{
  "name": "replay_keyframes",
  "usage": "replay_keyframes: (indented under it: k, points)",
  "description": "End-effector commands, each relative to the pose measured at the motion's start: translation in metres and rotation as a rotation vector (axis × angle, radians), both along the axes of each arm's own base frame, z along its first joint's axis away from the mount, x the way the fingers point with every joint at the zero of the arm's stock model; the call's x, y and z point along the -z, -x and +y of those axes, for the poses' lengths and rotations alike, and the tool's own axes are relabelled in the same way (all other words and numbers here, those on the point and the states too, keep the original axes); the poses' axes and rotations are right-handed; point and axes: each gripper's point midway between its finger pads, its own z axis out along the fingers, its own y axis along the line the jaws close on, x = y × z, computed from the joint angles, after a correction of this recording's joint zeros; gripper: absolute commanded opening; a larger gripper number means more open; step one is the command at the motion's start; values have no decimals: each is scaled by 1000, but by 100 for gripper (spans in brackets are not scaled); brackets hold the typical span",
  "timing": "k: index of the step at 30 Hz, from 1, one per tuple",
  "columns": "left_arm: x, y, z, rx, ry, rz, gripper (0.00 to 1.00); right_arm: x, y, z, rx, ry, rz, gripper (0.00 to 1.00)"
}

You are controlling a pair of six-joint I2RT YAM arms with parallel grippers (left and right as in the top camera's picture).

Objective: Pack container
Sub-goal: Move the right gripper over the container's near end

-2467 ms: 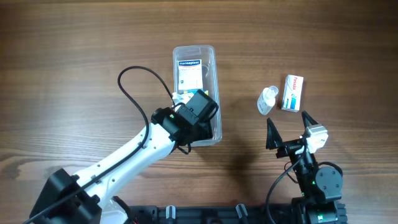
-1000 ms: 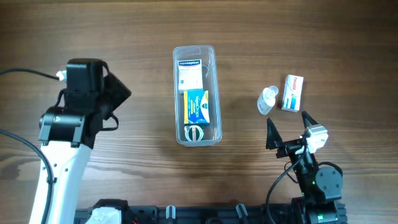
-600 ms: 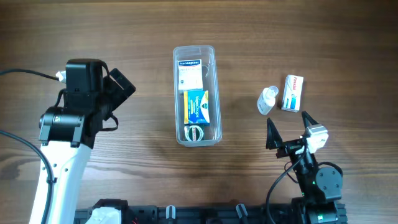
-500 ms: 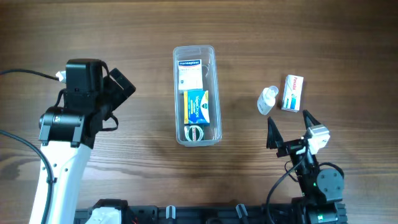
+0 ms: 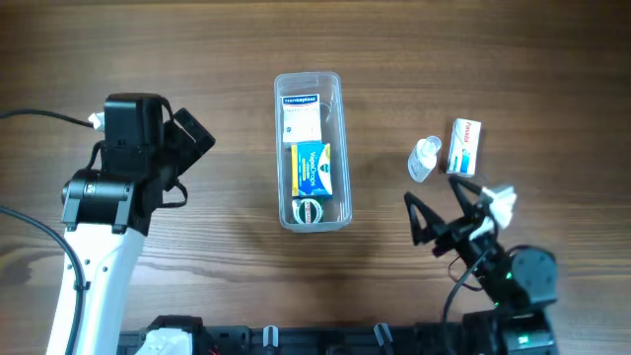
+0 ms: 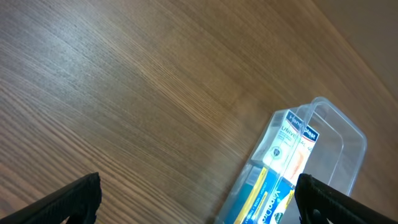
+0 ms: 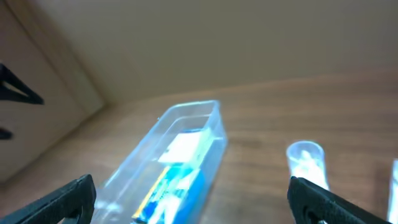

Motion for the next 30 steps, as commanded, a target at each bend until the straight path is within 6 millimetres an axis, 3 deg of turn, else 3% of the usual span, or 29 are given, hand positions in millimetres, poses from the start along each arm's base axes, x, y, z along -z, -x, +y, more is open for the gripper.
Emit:
replay_keyframes:
  k: [1,4,7,10,15,20,23,26,27,28,30]
  points:
    - [-10,-1,5,-8,-22,-28,100,-52,-12,16,-89,-27,84,100]
    - [-10,-1,5,-8,-22,-28,100,-72,-31,27,-143,-28,248,100]
    - [-10,-1,5,-8,-22,-28,100,-78,-46,40,-205,-34,429,99]
    - [-10,-1,5,-8,-22,-28,100,-70,-54,58,-275,50,538,100]
    - [-10,-1,5,-8,-22,-28,100,-32,-63,95,-272,291,656,100]
    - [-10,-1,5,-8,-22,-28,100,-26,-60,132,-252,461,561,100]
    - [-10,-1,5,-8,-22,-28,100,-38,-35,176,-494,498,424,100]
    - [-10,-1,5,-8,-22,-28,100,-44,-16,195,-616,472,397,100]
    - [-10,-1,5,-8,-22,-28,100,-45,-16,196,-616,468,392,97]
    - [-10,-1,5,-8,-22,-28,100,-46,-17,197,-607,459,398,80]
    - [-10,-1,5,-8,-22,-28,100,-39,-26,188,-509,454,454,25]
